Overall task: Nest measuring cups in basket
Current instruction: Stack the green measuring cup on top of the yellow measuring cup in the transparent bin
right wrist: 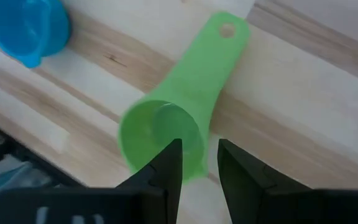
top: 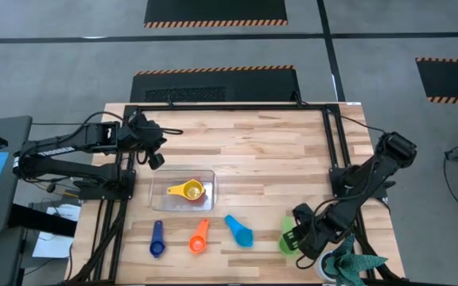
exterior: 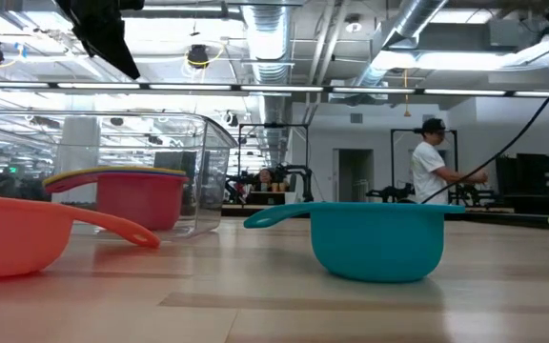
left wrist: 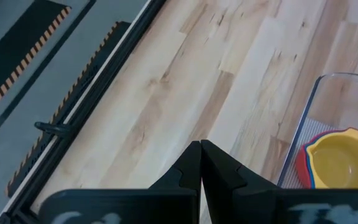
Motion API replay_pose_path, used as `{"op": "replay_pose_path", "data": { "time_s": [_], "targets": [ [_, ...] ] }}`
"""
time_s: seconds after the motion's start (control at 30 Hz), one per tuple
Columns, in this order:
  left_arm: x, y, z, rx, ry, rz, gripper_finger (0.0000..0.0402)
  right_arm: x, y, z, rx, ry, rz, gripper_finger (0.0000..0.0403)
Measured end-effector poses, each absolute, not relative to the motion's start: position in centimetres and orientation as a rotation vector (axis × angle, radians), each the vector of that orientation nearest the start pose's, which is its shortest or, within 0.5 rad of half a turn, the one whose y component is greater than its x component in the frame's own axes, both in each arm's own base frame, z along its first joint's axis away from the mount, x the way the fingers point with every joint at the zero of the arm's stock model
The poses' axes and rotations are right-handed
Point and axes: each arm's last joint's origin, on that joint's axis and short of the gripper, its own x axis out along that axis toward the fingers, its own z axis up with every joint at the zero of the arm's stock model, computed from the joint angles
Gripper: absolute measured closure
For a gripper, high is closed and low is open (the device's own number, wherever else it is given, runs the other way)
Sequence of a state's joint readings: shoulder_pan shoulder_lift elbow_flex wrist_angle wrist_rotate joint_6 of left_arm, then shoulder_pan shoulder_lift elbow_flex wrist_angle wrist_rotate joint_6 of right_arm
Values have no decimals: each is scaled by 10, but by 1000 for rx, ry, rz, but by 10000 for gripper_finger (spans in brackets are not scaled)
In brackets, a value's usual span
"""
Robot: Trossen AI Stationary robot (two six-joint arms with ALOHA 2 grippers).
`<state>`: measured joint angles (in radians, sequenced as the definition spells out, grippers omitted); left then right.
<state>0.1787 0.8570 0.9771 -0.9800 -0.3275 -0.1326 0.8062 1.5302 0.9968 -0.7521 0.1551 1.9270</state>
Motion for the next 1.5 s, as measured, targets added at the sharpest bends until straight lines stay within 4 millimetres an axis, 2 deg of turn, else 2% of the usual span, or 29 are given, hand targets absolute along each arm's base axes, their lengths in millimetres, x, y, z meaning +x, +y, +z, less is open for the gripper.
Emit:
{"op": "replay_pose_path", "data": {
  "time_s": [0.33, 0.57, 0.67, 0.77, 0.8, 0.93, 1.07, 1.17, 1.33, 1.43, 1.5],
  "targets": [
    [142, 35, 320, -58, 833, 531, 401, 210, 216, 162, 988, 1277, -634, 280],
    [142, 35, 320, -58, 830, 531, 401, 226, 216, 133, 1022, 1317, -703, 288],
    [142, 35, 320, -67, 828, 533, 401, 233, 211, 130, 1040, 1319, -731, 318],
    [142, 35, 320, -70, 829, 528, 401, 237, 201, 135, 1044, 1302, -753, 378],
    [142, 35, 320, -70, 829, 528, 401, 238, 197, 137, 1035, 1282, -760, 387],
    [142, 35, 320, -66, 829, 528, 401, 245, 172, 158, 968, 1098, -830, 393],
    [142, 35, 320, -51, 833, 522, 401, 265, 149, 201, 967, 797, -758, 394],
    [142, 35, 320, -25, 841, 510, 401, 286, 126, 236, 884, 591, -680, 396],
    [141, 35, 320, -7, 852, 505, 402, 323, 80, 296, 596, 335, -556, 396],
    [140, 35, 319, 39, 881, 488, 401, 344, 53, 323, 381, 282, -444, 396],
    [138, 35, 318, 76, 904, 490, 401, 358, 35, 334, 253, 287, -377, 396]
  ]
}}
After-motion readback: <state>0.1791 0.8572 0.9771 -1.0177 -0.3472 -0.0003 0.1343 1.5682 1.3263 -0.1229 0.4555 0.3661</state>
